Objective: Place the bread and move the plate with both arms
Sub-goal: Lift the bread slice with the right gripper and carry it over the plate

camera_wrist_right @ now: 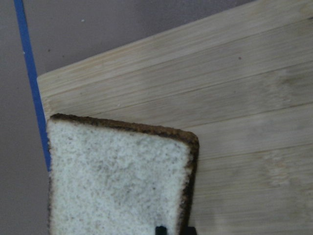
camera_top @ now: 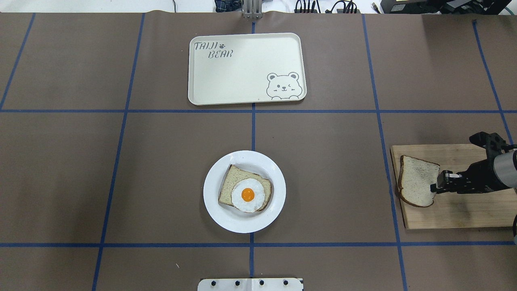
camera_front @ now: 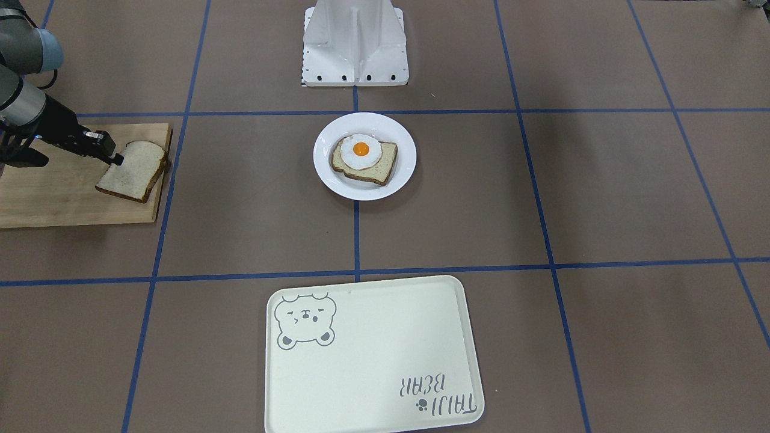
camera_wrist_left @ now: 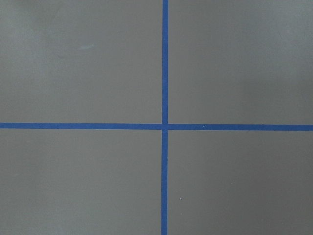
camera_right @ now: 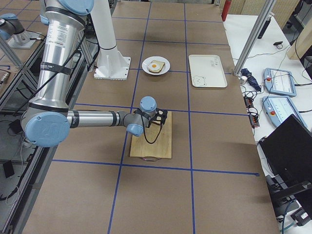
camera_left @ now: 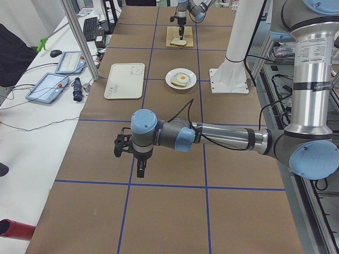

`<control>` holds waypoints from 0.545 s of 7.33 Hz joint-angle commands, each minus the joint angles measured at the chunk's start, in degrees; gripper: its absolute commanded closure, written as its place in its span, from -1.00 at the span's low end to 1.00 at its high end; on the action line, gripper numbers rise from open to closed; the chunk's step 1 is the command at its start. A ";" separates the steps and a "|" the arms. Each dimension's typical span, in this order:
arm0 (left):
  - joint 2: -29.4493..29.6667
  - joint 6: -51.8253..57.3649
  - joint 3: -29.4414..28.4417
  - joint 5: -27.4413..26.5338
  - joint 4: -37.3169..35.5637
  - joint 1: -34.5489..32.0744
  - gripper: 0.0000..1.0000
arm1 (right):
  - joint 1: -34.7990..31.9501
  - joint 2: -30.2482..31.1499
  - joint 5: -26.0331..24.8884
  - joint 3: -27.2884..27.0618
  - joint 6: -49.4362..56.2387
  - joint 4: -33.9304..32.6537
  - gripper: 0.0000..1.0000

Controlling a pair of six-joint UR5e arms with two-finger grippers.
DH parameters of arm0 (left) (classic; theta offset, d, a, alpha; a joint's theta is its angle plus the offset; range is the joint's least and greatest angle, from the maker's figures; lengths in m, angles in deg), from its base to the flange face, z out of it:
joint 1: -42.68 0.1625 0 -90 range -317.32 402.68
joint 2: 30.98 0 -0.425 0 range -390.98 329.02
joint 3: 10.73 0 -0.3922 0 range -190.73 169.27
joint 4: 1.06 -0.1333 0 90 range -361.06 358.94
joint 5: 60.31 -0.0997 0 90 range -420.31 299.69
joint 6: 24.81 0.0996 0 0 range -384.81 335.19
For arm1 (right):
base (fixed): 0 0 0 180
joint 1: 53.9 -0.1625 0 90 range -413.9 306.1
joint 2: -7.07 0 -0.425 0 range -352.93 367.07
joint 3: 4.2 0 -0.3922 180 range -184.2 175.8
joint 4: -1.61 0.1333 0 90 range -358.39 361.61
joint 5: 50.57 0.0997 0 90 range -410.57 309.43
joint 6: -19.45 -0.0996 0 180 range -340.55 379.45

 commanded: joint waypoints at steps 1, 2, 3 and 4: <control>0.02 0.00 -0.05 0.00 -0.02 0.02 -0.98 | -0.39 -0.07 0.30 -0.64 -0.09 0.45 1.00; 0.10 0.00 -0.14 0.00 -0.02 0.02 -0.98 | -1.61 0.10 1.69 -2.13 -0.17 0.54 1.00; 0.10 0.00 -0.14 0.00 -0.02 0.02 -0.98 | -3.89 0.02 4.23 -3.27 -0.18 0.63 1.00; 0.10 0.00 -0.14 0.00 -0.02 0.02 -0.98 | -6.61 -0.24 7.13 -4.33 -0.18 0.63 1.00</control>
